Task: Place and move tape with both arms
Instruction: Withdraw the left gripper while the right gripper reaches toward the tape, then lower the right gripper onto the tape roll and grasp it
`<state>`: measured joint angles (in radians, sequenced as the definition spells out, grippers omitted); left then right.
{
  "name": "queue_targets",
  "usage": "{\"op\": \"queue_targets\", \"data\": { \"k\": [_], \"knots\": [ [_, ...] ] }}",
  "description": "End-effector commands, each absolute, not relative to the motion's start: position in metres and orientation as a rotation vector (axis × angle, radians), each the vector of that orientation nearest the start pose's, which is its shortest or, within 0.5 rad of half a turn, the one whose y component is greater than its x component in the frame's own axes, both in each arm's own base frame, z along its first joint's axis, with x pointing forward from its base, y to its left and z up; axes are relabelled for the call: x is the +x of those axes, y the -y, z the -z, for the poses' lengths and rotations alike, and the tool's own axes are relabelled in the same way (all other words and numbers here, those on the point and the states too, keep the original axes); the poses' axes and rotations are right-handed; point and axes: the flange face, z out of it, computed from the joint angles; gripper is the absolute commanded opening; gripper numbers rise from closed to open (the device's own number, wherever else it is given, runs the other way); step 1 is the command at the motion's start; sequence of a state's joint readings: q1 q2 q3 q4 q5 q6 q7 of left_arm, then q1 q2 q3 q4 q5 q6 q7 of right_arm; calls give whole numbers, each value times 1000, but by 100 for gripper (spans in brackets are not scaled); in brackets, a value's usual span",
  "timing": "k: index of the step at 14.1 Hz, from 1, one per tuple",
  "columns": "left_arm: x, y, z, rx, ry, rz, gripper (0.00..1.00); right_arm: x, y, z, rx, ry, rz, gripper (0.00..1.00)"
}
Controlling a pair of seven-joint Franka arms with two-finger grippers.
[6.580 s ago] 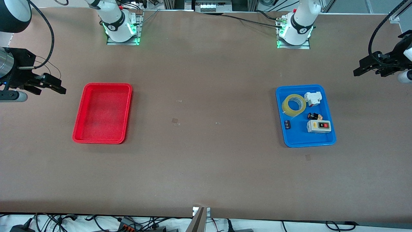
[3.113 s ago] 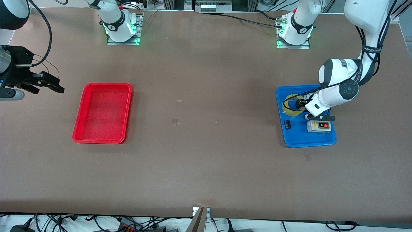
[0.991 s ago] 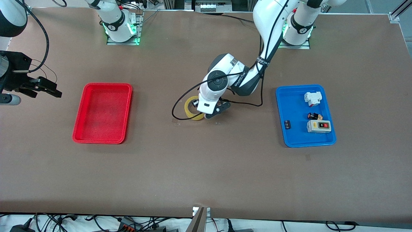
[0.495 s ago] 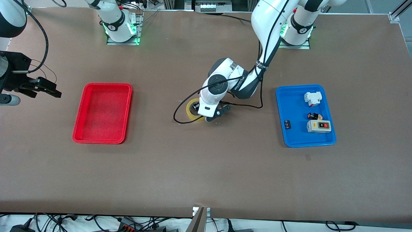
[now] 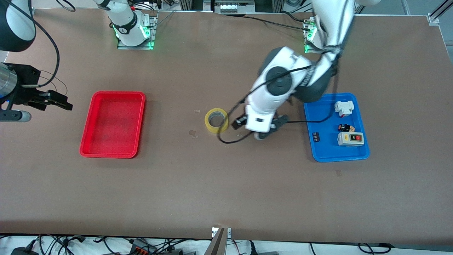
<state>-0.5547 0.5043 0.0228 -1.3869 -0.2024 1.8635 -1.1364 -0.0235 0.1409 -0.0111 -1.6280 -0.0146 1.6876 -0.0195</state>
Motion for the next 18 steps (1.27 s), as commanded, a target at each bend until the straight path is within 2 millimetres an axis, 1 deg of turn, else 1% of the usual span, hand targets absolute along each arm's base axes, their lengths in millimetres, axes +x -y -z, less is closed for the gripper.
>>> {"op": "queue_targets", "data": {
  "k": [1, 2, 3, 4, 5, 6, 7, 8, 9, 10, 11, 12, 13, 14, 15, 16, 17, 18],
  "knots": [
    [605, 285, -457, -3055, 917, -323, 100, 601, 22, -522, -3150, 21, -153, 100],
    [609, 254, -467, -3056, 872, -361, 100, 602, 8, -515, -3149, 50, -182, 100],
    [609, 226, -478, -3069, 808, -393, 100, 601, -9, -519, -3154, 89, -172, 100],
    [609, 200, -489, -3083, 757, -413, 100, 603, -31, -515, -3156, 136, -169, 100],
    [609, 174, -498, -3096, 707, -439, 100, 605, -42, -507, -3147, 151, -186, 100],
    [608, 151, -505, -3107, 660, -456, 100, 609, -53, -488, -3140, 144, -238, 100],
    [608, 119, -517, -3119, 621, -442, 100, 608, -66, -485, -3144, 113, -250, 100],
    [605, 95, -524, -3144, 557, -427, 100, 608, -77, -485, -3145, 119, -241, 100],
    [600, 82, -530, -3175, 451, -404, 100, 610, -87, -473, -3141, 149, -260, 100],
    [592, 62, -537, -3173, 352, -368, 100, 611, -108, -454, -3131, 190, -318, 100],
    [581, 43, -544, -3172, 241, -338, 100, 608, -146, -449, -3126, 269, -296, 100],
    [569, 24, -549, -3191, 155, -316, 100, 606, -176, -439, -3123, 305, -289, 100],
    [560, 6, -555, -3206, 90, -282, 100, 605, -203, -421, -3125, 318, -297, 100],
    [556, -8, -560, -3183, -35, -254, 100, 603, -234, -409, -3119, 336, -276, 100],
    [554, -21, -567, -3151, -151, -228, 100, 597, -270, -394, -3099, 324, -266, 100],
    [553, -29, -579, -3135, -252, -174, 100, 593, -292, -380, -3081, 288, -258, 100],
    [556, -34, -584, -3128, -268, -120, 100, 592, -308, -364, -3071, 271, -245, 100],
    [559, -36, -592, -3113, -270, -55, 100, 584, -332, -345, -3055, 304, -264, 100]
  ]
}}
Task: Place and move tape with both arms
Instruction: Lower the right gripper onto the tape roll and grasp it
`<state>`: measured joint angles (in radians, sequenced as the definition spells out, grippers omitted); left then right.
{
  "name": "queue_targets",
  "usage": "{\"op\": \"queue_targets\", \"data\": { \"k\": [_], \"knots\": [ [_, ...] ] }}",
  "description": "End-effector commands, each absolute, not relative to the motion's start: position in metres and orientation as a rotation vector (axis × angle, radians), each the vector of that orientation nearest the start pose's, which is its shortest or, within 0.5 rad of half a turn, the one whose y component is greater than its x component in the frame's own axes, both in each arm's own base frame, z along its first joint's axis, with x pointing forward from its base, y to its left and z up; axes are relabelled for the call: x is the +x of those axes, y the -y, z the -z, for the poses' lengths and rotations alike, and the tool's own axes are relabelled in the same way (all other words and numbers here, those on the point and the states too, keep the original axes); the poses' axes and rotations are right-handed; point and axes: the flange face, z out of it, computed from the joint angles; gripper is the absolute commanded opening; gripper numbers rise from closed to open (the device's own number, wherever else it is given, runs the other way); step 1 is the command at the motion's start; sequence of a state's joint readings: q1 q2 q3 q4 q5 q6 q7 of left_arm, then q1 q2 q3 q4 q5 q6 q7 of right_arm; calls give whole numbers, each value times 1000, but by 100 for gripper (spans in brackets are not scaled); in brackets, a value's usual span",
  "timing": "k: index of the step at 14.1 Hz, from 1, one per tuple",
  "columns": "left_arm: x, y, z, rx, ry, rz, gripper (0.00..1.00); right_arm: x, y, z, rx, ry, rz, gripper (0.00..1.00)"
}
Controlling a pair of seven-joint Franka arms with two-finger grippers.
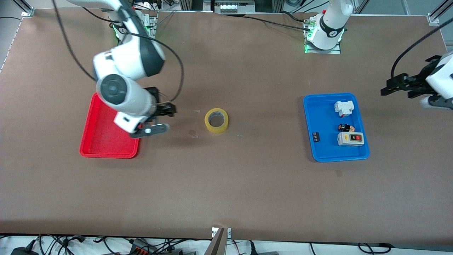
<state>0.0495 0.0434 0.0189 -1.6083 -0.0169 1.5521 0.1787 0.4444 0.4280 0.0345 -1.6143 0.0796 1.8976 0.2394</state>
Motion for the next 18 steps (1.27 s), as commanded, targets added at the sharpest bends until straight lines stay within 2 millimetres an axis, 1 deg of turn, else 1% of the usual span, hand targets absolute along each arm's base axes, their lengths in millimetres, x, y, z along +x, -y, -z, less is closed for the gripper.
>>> {"op": "queue_targets", "data": {
  "k": [1, 2, 3, 4, 5, 6, 7, 9, 10, 12, 13, 14, 16, 17, 18],
  "knots": [
    [561, -36, -604, -3095, -267, -8, 100, 573, -352, -325, -3025, 314, -322, 100],
    [561, -38, -609, -3067, -264, 0, 100, 569, -364, -307, -2985, 290, -369, 100],
    [558, -38, -616, -3055, -263, 14, 100, 578, -374, -299, -2927, 234, -359, 100],
    [558, -37, -617, -3057, -262, 20, 100, 581, -384, -291, -2880, 182, -375, 100],
    [559, -36, -621, -3060, -264, 33, 100, 574, -401, -285, -2873, 152, -395, 100],
    [559, -33, -622, -3063, -262, 29, 100, 570, -414, -283, -2887, 153, -371, 100],
    [558, -32, -621, -3065, -243, 28, 100, 570, -418, -278, -2905, 154, -343, 100],
    [556, -20, -620, -3070, -209, -4, 100, 565, -427, -255, -2978, 182, -298, 99],
    [553, -15, -617, -3072, -213, -43, 100, 563, -430, -240, -3035, 187, -267, 99],
    [552, -21, -617, -3085, -185, -54, 100, 555, -437, -223, -3104, 160, -233, 99],
    [551, -21, -618, -3099, -178, -53, 100, 548, -443, -219, -3121, 174, -236, 99],
    [551, -23, -618, -3102, -174, -53, 100, 545, -443, -213, -3129, 168, -251, 98],
    [552, -22, -617, -3104, -176, -55, 100, 546, -442, -212, -3130, 166, -253, 96],
    [552, -22, -617, -3104, -171, -55, 100, 545, -441, -211, -3132, 165, -264, 90],
    [551, -22, -617, -3104, -174, -57, 100, 544, -439, -210, -3136, 166, -277, 71]
  ]
}}
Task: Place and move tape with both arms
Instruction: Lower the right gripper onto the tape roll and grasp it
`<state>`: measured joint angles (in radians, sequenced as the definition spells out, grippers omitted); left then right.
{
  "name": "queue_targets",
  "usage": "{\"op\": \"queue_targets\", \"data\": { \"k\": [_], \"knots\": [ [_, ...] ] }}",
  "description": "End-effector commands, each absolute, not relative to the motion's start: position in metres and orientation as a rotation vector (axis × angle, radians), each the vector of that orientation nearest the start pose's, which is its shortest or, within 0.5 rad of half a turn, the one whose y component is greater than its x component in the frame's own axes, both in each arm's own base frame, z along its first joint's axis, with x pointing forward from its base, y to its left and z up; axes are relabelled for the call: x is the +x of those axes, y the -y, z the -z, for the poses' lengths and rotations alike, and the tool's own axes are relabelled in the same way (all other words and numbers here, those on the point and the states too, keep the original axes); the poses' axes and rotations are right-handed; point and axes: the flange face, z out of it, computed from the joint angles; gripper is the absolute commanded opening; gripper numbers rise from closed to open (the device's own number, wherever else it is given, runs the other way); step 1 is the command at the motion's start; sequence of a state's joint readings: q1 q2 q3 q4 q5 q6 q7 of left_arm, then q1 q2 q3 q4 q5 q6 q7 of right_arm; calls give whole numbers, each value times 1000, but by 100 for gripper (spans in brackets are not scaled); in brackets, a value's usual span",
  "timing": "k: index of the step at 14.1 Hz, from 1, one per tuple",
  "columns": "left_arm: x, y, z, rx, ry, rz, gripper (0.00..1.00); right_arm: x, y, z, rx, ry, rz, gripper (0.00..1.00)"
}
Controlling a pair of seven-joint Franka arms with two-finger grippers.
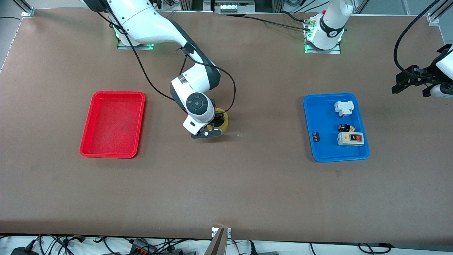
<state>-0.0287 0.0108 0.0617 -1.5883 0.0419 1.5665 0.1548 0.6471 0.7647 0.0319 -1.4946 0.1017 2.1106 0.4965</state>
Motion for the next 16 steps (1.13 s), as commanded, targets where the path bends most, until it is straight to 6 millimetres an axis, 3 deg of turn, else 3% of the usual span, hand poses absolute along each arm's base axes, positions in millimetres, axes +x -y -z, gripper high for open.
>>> {"op": "queue_targets", "data": {
  "k": [1, 2, 4, 7, 8, 10, 12, 13, 14, 16],
  "knots": [
    [551, -22, -617, -3106, -174, -57, 100, 546, -437, -213, -3140, 163, -289, 47],
    [552, -27, -616, -3120, -156, -58, 100, 549, -434, -217, -3139, 165, -286, 27],
    [552, -29, -616, -3133, -147, -56, 100, 551, -434, -219, -3137, 160, -280, 9],
    [552, -27, -615, -3133, -151, -61, 100, 551, -434, -223, -3141, 160, -272, 1],
    [551, -26, -616, -3133, -151, -61, 100, 553, -431, -234, -3147, 156, -263, 0],
    [549, -24, -617, -3132, -158, -73, 100, 563, -407, -275, -3179, 105, -292, 0],
    [551, -23, -617, -3133, -144, -61, 100, 583, -351, -321, -3245, -34, -339, 0],
    [551, -21, -618, -3132, -116, -52, 100, 597, -306, -340, -3277, -145, -379, 0],
    [552, -21, -616, -3131, -103, -54, 100, 612, -264, -353, -3270, -236, -378, 0],
    [552, -20, -616, -3136, -103, -56, 100, 635, -189, -358, -3237, -237, -399, 0]
  ]
}}
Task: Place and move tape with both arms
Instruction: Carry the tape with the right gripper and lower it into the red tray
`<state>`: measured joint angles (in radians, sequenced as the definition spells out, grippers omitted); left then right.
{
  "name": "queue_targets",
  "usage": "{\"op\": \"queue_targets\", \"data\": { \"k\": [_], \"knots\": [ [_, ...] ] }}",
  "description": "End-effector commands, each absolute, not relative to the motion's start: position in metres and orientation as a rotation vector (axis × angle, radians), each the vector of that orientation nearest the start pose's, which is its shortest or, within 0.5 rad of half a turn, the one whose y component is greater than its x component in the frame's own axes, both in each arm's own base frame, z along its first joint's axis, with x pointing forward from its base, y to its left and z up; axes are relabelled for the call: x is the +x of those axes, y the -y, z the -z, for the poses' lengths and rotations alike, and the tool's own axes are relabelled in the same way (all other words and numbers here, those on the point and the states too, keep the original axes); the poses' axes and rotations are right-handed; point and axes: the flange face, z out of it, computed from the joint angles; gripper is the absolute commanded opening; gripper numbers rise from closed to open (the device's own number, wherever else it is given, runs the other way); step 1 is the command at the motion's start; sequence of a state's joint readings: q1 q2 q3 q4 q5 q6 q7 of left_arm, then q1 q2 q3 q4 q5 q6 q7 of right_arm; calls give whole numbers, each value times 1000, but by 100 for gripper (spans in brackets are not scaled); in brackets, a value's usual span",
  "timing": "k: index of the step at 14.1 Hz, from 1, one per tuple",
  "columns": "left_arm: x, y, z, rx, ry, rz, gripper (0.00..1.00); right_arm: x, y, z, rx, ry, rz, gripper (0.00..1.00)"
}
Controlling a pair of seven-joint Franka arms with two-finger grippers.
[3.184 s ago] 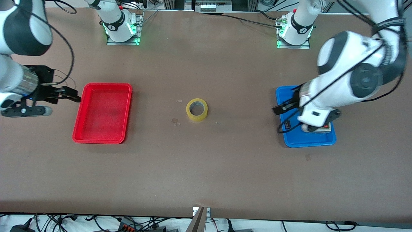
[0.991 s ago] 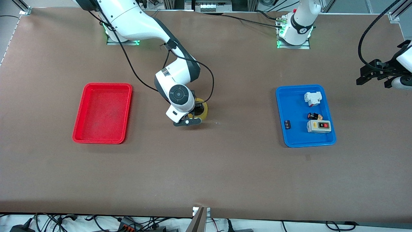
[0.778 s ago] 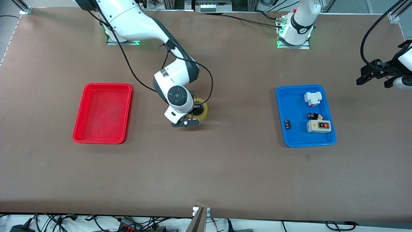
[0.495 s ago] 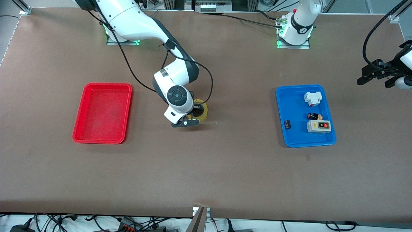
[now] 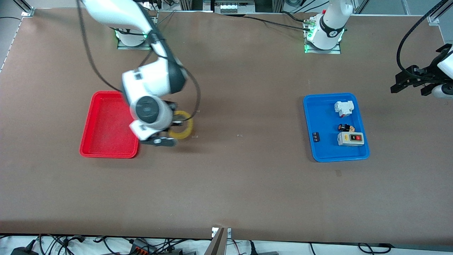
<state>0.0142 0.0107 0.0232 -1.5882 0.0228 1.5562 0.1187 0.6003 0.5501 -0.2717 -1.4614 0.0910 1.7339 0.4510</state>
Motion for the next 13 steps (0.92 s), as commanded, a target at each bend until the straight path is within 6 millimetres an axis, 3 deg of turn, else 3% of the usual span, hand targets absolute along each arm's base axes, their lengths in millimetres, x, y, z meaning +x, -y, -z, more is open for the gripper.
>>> {"op": "queue_targets", "data": {
  "k": [1, 3, 6, 8, 11, 13],
  "knots": [
    [553, -21, -614, -3143, -97, -58, 100, 641, -157, -355, -3226, -239, -414, 0],
    [553, -20, -614, -3157, -95, -59, 100, 651, -80, -350, -3202, -279, -423, 0],
    [553, -20, -615, -3157, -92, -56, 100, 642, 18, -325, -3156, -357, -454, 0],
    [553, -20, -615, -3158, -90, -59, 100, 623, 35, -292, -3147, -395, -496, 0],
    [553, -21, -615, -3156, -73, -59, 100, 587, 41, -278, -3140, -393, -352, 0],
    [553, -21, -616, -3156, -70, -54, 100, 573, 40, -267, -3141, -355, -345, 0]
  ]
}}
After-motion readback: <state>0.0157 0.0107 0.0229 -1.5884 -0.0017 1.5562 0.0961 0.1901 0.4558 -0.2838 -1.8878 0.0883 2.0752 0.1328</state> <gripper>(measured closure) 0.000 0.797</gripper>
